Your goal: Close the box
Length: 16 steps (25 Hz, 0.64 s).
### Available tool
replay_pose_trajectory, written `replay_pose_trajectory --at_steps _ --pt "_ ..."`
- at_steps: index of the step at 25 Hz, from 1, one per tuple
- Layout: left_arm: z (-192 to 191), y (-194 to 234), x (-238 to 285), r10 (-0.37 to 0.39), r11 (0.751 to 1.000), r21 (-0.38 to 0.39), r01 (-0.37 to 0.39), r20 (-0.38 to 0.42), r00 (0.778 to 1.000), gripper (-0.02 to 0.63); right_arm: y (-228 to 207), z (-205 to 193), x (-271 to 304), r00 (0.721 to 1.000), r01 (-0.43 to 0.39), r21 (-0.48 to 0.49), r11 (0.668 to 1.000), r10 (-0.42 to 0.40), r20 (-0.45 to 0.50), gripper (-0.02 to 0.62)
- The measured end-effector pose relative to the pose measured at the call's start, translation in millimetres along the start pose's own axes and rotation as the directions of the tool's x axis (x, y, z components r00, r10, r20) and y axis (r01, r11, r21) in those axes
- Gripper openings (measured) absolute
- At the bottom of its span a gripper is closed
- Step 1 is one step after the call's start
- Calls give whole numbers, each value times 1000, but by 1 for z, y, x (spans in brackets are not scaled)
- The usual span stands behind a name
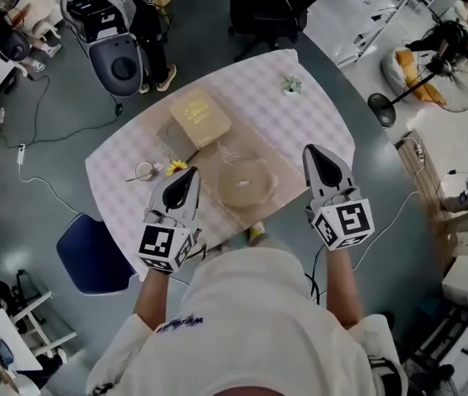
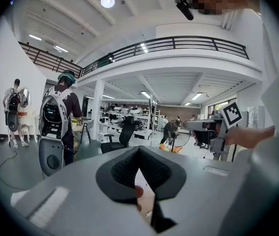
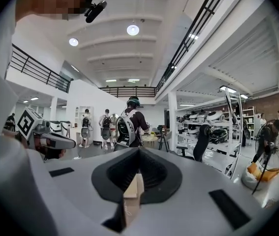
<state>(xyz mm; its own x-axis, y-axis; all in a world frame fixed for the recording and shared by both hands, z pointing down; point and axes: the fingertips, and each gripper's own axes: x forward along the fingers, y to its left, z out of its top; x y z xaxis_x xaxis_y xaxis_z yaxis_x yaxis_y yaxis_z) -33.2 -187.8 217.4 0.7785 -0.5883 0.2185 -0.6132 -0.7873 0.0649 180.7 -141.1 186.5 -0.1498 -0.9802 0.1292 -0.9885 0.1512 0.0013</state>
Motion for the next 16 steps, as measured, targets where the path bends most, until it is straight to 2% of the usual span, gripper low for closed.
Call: replay_pose_trajectory --at_steps 5,8,11,16 --pt "-16 5 -39 38 999 -8 -38 -2 999 2 26 -4 5 997 -52 -55 997 49 -58 3" --pt "-31 2 -39 61 998 -16 -62 -33 998 2 16 -15 9 992 -85 -76 994 77 -99 3" --pt "-51 -5 -40 87 994 -54 -91 -75 993 2 9 -29 13 978 -146 -108 983 126 -168 3" --pt "-79 -4 -52 102 991 -75 -111 -117 988 2 26 -50 25 947 -249 -163 955 205 -249 3"
